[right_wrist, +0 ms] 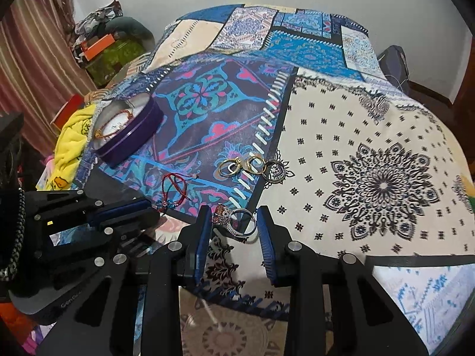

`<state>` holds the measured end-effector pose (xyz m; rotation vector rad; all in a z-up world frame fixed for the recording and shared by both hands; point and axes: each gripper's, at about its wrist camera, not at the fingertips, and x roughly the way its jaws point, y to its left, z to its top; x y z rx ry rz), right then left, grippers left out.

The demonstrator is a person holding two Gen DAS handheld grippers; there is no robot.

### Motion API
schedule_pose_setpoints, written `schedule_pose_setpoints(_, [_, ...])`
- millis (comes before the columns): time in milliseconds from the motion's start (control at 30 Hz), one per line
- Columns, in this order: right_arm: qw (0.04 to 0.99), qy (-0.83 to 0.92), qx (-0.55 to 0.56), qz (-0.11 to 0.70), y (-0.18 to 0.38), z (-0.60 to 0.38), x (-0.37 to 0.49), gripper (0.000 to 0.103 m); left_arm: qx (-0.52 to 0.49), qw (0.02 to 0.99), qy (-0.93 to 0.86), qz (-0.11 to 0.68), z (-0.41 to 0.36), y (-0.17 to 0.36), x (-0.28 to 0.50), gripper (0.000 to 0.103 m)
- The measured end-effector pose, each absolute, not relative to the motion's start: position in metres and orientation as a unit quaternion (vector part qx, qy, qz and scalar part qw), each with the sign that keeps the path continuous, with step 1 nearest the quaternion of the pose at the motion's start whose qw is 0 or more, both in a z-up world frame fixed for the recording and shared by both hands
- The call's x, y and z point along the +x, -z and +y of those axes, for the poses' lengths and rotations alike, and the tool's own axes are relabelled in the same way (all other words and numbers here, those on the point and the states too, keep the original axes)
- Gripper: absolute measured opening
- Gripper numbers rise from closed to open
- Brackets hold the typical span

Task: Organize jewelry
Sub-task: 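Grasp the red beaded bracelet with the left tool while the right tool grasps a silver ring keychain, then lower both held items into the heart tin and open both tools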

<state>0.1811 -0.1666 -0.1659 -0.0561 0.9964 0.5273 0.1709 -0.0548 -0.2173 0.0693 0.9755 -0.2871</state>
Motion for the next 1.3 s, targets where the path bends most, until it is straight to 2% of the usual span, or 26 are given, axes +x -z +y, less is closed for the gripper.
schedule_pose_setpoints(467, [0.865,-0.264,-0.021,0.427,0.124,-0.147,0.178,0.028,0.031,0.916,0.102,0.386,-0.023,0.146,0.148,0.007])
schedule_pose_setpoints(867, [0.873,-0.295,-0.034,0.388,0.092,-0.109,0.187,0.028,-0.001,0.940,0.067,0.335,0.023,0.107,0.145,0.007])
schedule_pose_setpoints(1300, [0.864,-0.327,-0.039,0.381,0.090,-0.069,0.207,0.028,-0.026,0.951,0.040,0.306,0.067,0.097,0.165,0.007])
